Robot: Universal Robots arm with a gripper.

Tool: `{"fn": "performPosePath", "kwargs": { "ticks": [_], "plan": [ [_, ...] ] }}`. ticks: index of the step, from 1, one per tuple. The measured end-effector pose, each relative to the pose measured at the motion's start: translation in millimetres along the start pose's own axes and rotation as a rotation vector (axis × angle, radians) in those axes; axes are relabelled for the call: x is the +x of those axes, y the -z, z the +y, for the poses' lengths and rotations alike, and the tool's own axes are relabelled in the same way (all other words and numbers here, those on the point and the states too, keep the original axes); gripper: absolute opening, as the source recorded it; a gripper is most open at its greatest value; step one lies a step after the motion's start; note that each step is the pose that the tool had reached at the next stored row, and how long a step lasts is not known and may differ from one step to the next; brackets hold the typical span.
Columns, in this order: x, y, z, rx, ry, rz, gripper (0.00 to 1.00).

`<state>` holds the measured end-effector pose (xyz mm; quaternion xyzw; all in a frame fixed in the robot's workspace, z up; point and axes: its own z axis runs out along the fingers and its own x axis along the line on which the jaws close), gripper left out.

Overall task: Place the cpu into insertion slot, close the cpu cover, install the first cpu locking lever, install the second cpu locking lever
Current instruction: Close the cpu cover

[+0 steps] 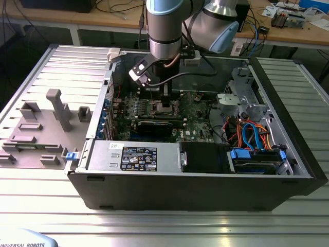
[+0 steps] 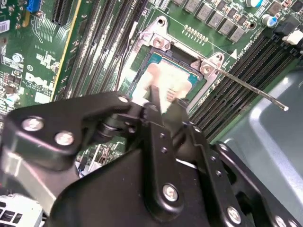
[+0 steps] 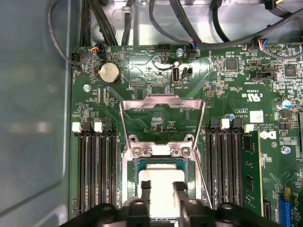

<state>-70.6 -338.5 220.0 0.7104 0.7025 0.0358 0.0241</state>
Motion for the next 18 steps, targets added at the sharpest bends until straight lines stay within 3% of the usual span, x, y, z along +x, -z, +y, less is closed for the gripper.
{"fn": "performPosePath", "kwargs": {
  "ticks": [3, 18],
  "plan": [
    [0.0, 0.0, 0.1, 0.0001, 0.000, 0.0000, 0.11],
    [0.0, 0.0, 0.5, 0.0001, 0.000, 0.0000, 0.11]
  ]
}}
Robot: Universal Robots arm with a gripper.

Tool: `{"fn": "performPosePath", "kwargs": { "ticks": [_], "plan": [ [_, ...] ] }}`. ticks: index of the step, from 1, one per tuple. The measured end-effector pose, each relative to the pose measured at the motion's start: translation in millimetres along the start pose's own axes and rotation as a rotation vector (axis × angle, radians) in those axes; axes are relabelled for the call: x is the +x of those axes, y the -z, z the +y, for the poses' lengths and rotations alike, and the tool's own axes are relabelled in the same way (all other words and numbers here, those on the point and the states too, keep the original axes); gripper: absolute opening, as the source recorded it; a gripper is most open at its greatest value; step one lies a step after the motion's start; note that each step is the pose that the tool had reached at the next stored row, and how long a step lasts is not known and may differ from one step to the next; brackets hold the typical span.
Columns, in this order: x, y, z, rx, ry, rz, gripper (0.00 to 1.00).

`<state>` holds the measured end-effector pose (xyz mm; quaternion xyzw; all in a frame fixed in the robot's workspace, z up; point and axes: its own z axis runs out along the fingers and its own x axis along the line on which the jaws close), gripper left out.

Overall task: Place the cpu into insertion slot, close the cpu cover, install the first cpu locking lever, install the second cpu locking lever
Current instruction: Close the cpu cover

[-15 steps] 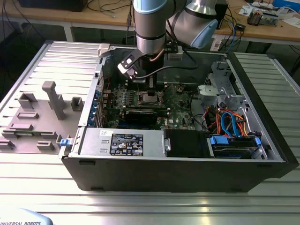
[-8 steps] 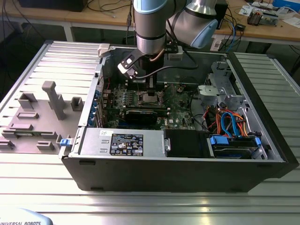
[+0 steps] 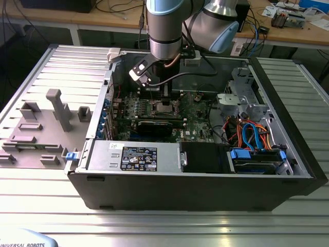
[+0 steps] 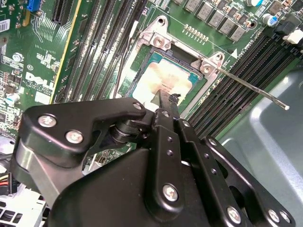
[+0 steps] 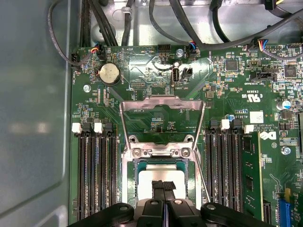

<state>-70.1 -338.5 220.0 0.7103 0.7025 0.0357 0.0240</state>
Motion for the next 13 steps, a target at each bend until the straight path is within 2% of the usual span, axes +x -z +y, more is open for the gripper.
{"fn": "performPosePath", "kwargs": {
  "ticks": [2, 4, 5, 7, 13],
  "plan": [
    [0.0, 0.0, 0.0, 0.0000, 0.000, 0.0000, 0.11],
    [0.1, -0.1, 0.7, 0.0062, 0.000, 0.0001, 0.11],
    [0.0, -0.1, 1.3, 0.0194, 0.000, -0.0003, 0.11],
    [0.0, 0.0, 1.5, 0.0313, 0.000, -0.0006, 0.11],
    [0.0, -0.1, 1.5, 0.0325, 0.000, -0.0002, 0.11]
  ]
}}
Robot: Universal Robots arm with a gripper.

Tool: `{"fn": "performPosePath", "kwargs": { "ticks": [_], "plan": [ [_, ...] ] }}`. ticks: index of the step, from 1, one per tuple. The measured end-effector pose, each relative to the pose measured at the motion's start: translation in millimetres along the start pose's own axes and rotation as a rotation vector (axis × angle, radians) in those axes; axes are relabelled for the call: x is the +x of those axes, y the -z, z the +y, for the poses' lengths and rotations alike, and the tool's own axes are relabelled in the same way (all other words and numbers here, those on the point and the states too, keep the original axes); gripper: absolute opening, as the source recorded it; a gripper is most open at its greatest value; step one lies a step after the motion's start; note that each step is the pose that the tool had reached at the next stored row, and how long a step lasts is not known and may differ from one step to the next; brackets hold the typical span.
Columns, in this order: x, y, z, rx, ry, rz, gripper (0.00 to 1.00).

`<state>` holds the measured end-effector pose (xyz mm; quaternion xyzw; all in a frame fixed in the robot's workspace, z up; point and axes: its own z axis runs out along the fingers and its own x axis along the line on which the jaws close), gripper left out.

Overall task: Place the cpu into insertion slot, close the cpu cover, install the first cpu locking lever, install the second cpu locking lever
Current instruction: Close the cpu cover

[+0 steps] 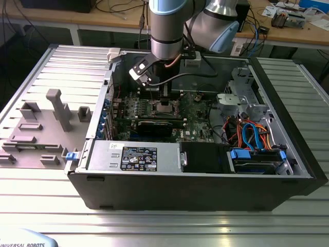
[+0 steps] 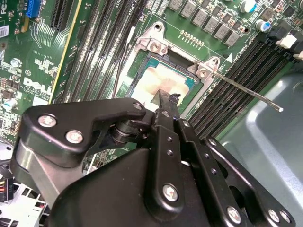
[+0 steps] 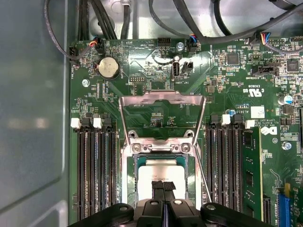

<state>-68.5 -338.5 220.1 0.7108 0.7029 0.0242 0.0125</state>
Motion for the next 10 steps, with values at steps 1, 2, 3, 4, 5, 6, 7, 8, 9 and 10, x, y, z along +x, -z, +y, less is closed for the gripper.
{"fn": "performPosePath", "kwargs": {
  "ticks": [1, 2, 3, 4, 5, 6, 7, 8, 9, 10],
  "plan": [
    [0.0, -0.1, 0.1, 0.0000, 0.000, 0.0001, 0.11],
    [0.0, -0.2, 0.6, -0.0001, 0.000, 0.0002, 0.11],
    [0.0, -0.3, 1.6, 0.0000, 0.000, 0.0002, 0.11],
    [0.0, -0.3, 1.9, 0.0003, 0.000, 0.0001, 0.11],
    [0.0, -0.2, 1.9, 0.0006, 0.000, -0.0001, 0.11],
    [0.1, 0.2, 1.9, 0.0008, 0.000, -0.0002, 0.11],
    [0.1, 2.4, 2.1, 0.0008, 0.000, 0.0000, 0.11],
    [0.1, 5.4, 2.2, 0.0011, 0.000, -0.0003, 0.11],
    [0.2, 8.9, 2.4, 0.0015, 0.000, -0.0004, 0.11],
    [0.2, 12.1, 2.6, 0.0019, 0.000, -0.0005, 0.11]
  ]
}}
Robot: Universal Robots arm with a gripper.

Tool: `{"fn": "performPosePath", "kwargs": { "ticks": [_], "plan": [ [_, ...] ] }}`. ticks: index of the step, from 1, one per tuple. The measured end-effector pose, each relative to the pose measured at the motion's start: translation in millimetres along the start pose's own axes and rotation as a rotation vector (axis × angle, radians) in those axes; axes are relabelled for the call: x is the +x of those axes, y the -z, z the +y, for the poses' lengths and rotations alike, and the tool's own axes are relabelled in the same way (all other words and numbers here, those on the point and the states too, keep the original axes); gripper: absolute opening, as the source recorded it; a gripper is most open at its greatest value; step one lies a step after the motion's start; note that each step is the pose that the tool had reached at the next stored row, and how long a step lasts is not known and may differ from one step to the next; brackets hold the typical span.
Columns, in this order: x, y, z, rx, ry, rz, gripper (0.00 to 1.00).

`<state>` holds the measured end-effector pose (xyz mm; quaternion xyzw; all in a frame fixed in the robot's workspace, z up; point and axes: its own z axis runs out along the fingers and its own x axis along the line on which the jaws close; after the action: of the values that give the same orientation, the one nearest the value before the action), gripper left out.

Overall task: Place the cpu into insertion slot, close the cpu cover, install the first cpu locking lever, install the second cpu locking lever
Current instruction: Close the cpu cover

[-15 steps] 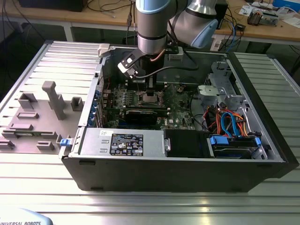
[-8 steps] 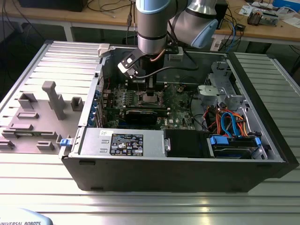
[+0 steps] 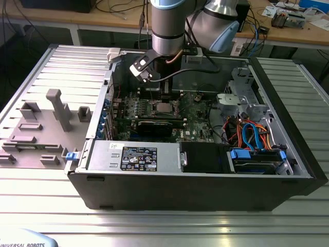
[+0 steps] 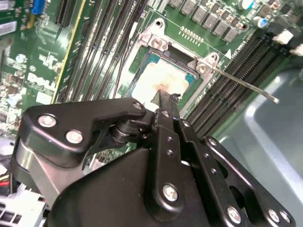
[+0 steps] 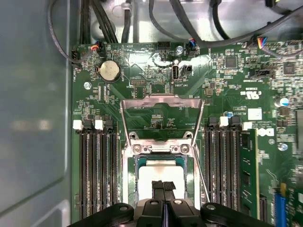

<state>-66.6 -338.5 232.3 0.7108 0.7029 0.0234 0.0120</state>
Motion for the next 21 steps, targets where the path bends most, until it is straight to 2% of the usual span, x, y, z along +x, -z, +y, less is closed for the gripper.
{"fn": "performPosePath", "kwargs": {
  "ticks": [2, 6, 13, 18, 21],
  "plan": [
    [0.2, 9.2, 0.5, 0.0019, 0.000, 0.0001, 0.11],
    [0.3, 15.8, 0.8, 0.0041, 0.000, 0.0000, 0.11],
    [0.3, 16.9, 1.0, 0.0051, 0.000, 0.0000, 0.11],
    [0.3, 16.7, 4.9, 0.0072, 0.000, 0.0000, 0.11],
    [0.3, 16.7, 5.1, 0.0073, 0.000, 0.0000, 0.11]
  ]
}}
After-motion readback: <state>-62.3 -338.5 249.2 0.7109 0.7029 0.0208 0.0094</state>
